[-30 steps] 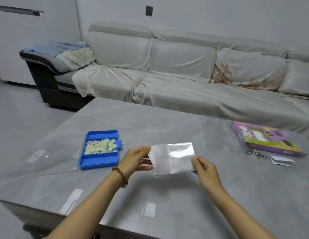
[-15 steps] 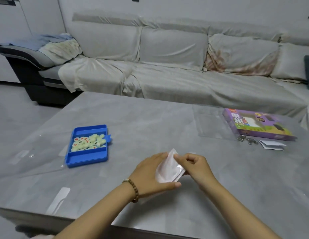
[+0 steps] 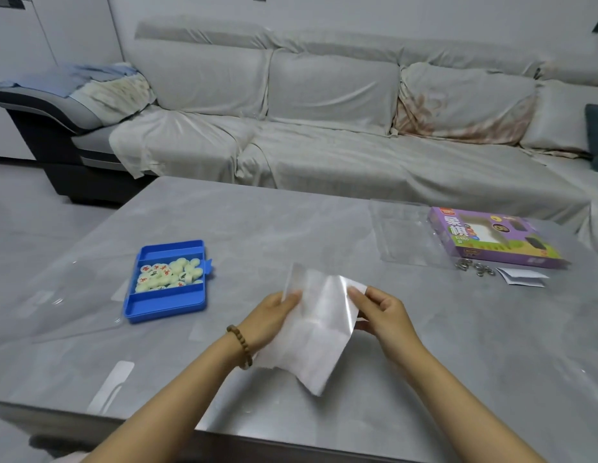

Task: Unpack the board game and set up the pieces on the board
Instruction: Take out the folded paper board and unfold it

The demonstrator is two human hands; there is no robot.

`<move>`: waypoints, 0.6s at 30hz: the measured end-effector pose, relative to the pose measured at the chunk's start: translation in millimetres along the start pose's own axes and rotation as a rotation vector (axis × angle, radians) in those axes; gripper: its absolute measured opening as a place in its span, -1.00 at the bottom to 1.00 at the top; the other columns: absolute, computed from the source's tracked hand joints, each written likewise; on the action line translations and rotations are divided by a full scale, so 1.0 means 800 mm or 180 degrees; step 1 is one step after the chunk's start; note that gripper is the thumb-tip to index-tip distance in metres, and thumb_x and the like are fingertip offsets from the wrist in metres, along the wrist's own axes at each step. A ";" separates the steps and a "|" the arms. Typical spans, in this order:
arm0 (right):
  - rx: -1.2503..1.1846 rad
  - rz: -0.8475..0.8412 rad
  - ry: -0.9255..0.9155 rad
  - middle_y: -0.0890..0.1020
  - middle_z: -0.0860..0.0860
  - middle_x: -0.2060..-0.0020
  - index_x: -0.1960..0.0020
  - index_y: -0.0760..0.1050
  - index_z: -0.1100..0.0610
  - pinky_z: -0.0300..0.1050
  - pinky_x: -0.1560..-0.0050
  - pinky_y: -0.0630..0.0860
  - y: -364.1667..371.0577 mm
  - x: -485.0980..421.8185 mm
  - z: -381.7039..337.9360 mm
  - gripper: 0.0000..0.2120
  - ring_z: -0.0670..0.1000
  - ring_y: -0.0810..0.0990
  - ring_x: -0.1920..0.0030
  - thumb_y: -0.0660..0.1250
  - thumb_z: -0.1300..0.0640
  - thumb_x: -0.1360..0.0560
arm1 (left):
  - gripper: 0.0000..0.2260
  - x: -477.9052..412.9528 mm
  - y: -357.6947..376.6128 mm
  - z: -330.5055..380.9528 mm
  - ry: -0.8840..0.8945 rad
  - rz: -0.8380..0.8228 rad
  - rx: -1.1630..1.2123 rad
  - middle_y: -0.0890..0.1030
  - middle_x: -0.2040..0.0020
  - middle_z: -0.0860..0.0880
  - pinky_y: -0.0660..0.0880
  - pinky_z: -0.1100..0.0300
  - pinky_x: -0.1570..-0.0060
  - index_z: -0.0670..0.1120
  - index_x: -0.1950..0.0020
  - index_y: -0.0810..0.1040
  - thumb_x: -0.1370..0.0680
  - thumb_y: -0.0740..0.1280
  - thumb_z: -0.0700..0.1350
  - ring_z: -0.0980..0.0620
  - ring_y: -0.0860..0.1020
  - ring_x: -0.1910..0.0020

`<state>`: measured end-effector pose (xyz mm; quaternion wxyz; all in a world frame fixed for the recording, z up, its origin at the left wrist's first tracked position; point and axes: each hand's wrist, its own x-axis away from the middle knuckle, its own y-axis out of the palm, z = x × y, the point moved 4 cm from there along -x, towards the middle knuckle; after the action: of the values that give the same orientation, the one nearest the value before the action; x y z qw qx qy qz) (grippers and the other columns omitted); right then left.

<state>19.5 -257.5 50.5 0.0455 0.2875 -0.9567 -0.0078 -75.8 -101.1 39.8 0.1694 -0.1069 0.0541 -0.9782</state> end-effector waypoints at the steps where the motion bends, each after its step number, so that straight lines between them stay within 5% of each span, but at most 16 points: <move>1: -0.0039 0.0061 0.0025 0.66 0.08 0.28 0.07 0.59 0.27 -0.23 0.29 0.57 -0.005 -0.001 0.000 -0.83 -0.01 0.64 0.30 0.30 0.18 -0.54 | -0.70 -0.002 -0.009 -0.001 -0.0059 0.0186 -0.0188 0.59 0.17 0.01 0.45 0.28 0.19 -0.01 0.13 0.53 -0.62 0.10 0.08 0.10 0.53 0.21; 4: -0.0033 0.0272 0.0107 0.65 0.04 0.30 0.11 0.58 0.24 -0.27 0.32 0.55 -0.018 -0.006 0.005 -0.81 -0.04 0.64 0.31 0.29 0.14 -0.55 | -0.66 -0.010 -0.036 -0.010 -0.0108 0.0662 -0.0435 0.45 0.33 0.01 0.36 0.22 0.29 -0.04 0.26 0.41 -0.59 0.12 0.14 0.08 0.40 0.35; 6: -0.0097 0.0303 0.0255 0.67 0.10 0.21 0.02 0.58 0.29 -0.26 0.32 0.56 -0.023 -0.009 0.010 -0.80 -0.03 0.66 0.30 0.28 0.16 -0.55 | -0.66 -0.014 -0.049 -0.017 -0.0143 0.0762 -0.0199 0.52 0.32 -0.06 0.43 0.15 0.25 -0.11 0.22 0.48 -0.57 0.20 0.13 0.02 0.46 0.35; 11: 0.0141 -0.0278 0.0726 0.68 0.20 0.06 -0.03 0.61 0.28 -0.18 0.15 0.62 -0.012 -0.002 0.028 -0.76 0.10 0.64 0.10 0.34 0.12 -0.52 | -0.74 -0.021 -0.049 -0.035 -0.0135 0.1038 -0.0179 0.61 -0.05 -0.15 0.51 0.09 0.06 -0.10 -0.14 0.50 -0.56 0.26 0.04 -0.04 0.56 0.08; 14: -0.0101 -0.0206 0.0858 0.69 0.16 0.06 -0.01 0.62 0.29 -0.22 0.15 0.61 -0.012 0.001 0.030 -0.76 0.08 0.66 0.08 0.36 0.12 -0.50 | -0.53 -0.018 -0.044 -0.032 0.0152 0.1391 -0.0924 0.39 -0.33 0.04 0.36 0.11 -0.26 0.03 -0.42 0.28 -0.54 0.29 0.05 0.03 0.37 -0.27; 16: -0.0155 -0.0131 0.0892 0.70 0.14 0.09 0.03 0.62 0.28 -0.24 0.16 0.60 -0.012 0.002 0.030 -0.77 0.03 0.67 0.13 0.37 0.11 -0.49 | -0.56 -0.011 -0.027 -0.015 0.0712 0.1302 -0.1445 0.34 -0.28 0.17 0.23 0.19 -0.32 0.12 -0.39 0.32 -0.53 0.29 0.09 0.13 0.25 -0.33; 18: -0.0066 -0.0121 0.0776 0.70 0.13 0.12 0.03 0.63 0.27 -0.24 0.18 0.58 -0.006 0.003 0.028 -0.77 0.00 0.66 0.18 0.38 0.10 -0.48 | -0.70 -0.007 0.000 -0.005 0.0943 0.0768 -0.1203 0.44 -0.24 0.19 0.26 0.33 -0.26 0.13 -0.28 0.44 -0.54 0.28 0.05 0.18 0.36 -0.29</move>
<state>18.5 -263.2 28.0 0.1643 0.3040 -0.9383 0.0164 -71.8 -99.0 35.2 0.2519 0.0149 0.2724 -0.9285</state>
